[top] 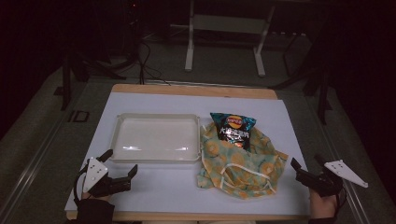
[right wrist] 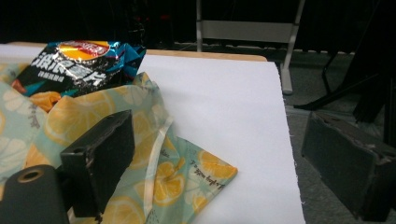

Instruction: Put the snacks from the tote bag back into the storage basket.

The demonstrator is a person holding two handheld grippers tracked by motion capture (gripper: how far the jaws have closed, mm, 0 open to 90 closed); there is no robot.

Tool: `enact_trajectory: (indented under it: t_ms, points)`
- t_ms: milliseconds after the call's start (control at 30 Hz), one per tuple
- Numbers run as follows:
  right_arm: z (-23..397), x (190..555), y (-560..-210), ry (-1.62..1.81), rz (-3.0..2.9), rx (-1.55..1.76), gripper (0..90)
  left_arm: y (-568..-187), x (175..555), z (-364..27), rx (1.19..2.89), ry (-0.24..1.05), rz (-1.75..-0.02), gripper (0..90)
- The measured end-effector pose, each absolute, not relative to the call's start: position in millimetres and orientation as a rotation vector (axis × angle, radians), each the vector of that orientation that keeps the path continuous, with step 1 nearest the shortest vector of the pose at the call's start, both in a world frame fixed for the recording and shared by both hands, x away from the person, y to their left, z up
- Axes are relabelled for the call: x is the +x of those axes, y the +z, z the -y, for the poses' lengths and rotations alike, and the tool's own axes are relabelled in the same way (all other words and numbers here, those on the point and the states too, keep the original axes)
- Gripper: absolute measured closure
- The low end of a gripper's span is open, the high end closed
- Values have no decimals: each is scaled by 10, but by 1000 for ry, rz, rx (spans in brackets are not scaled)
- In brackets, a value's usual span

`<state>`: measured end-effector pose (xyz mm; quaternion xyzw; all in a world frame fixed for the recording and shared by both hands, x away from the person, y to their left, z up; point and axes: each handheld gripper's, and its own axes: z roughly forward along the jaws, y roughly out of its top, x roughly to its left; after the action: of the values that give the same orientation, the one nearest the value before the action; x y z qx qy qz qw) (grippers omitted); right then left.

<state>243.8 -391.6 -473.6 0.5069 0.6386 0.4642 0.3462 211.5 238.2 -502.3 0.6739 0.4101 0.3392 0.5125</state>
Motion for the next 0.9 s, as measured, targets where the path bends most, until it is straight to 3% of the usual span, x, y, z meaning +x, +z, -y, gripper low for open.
enact_trajectory:
  t_ms: [900]
  points:
    - [4095, 2354, -4587, 1139, -1674, 1355, 97, -5004, 2006, -2453, 1626, 823, -1031, 9]
